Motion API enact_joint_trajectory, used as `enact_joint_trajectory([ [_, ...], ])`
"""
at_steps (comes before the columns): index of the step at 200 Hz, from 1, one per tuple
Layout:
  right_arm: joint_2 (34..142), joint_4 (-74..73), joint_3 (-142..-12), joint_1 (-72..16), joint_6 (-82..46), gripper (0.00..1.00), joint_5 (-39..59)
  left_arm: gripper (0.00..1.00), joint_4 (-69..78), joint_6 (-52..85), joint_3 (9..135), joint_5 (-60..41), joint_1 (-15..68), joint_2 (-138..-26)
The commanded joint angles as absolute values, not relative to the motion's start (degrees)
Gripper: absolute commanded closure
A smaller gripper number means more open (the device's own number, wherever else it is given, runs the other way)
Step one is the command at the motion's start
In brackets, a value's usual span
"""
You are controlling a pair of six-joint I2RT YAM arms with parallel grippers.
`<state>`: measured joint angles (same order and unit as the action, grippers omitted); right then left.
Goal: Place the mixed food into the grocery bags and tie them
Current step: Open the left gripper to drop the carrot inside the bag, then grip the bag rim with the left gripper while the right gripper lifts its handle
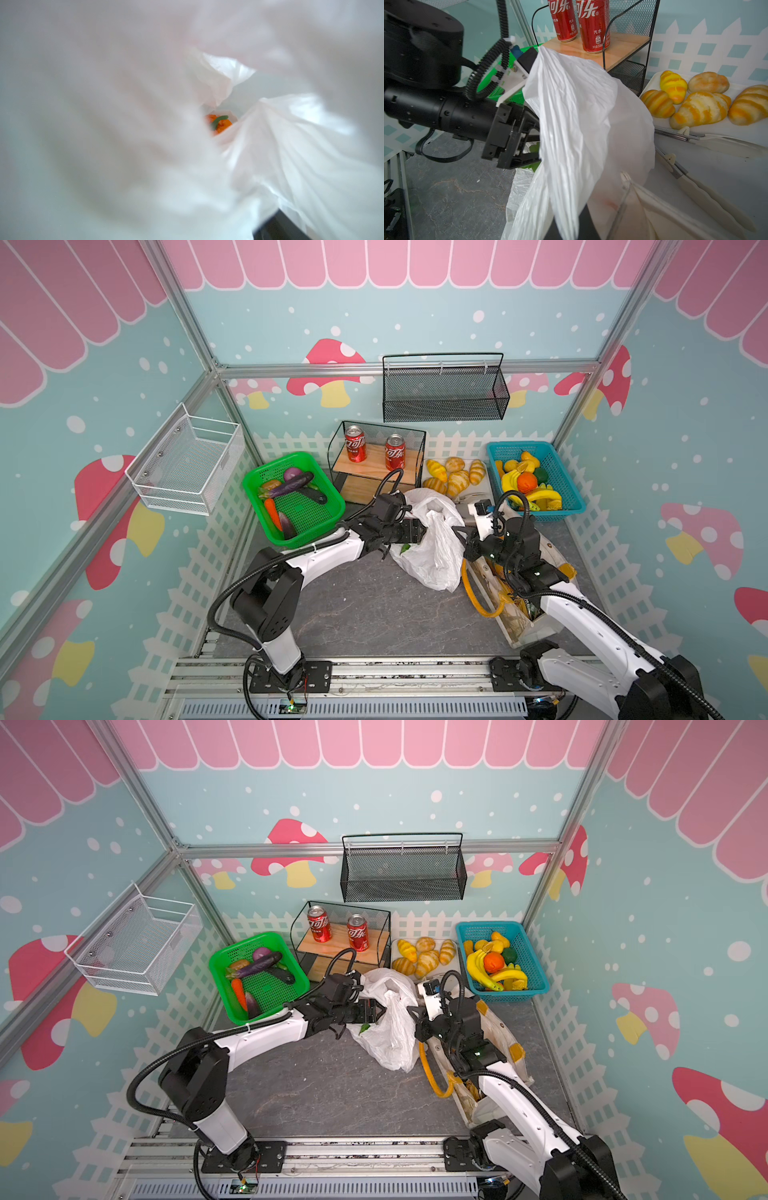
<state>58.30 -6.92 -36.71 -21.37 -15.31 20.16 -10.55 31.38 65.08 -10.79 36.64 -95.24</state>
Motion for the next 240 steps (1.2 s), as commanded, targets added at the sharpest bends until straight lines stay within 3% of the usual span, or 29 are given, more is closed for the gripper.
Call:
enact_joint_trajectory([
  [1,58.3,-6.8,-35.7,-21.0,-15.1,1.0,19.8,0.19,-10.9,28.6,60.7,-12.1,36.2,-89.1],
  [43,58.9,-6.8,-35.8,-21.0,-15.1,1.0,19.7,0.21,-12.8,26.7,51.3,-10.7,35.9,-76.1],
  [77,59.4,-7.3,-35.9,-21.0,-15.4,1.0,20.0,0.29,-12.4,34.5,43.3,2.4,33.8,-69.1],
  [132,59.7,-7.9,-36.0,-21.0,-15.8,1.0,20.7,0.31,-5.7,39.4,47.6,-3.7,30.4,-80.6],
  [153,59.2,-7.6,-35.9,-21.0,-15.8,1.0,20.4,0.44,-4.0,39.7,50.0,-6.4,30.1,-85.6],
  [167,58.8,-6.9,-36.0,-21.0,-15.7,1.0,20.0,0.58,-3.3,40.3,50.5,-8.6,30.2,-87.3],
  [194,57.6,-4.9,-38.0,-21.0,-15.2,1.0,18.0,0.84,-3.4,39.2,49.5,-12.3,31.2,-83.2],
  [240,53.2,3.1,-46.8,-21.0,-12.0,1.0,11.7,0.94,-12.4,36.3,51.8,-31.6,32.9,-70.4],
])
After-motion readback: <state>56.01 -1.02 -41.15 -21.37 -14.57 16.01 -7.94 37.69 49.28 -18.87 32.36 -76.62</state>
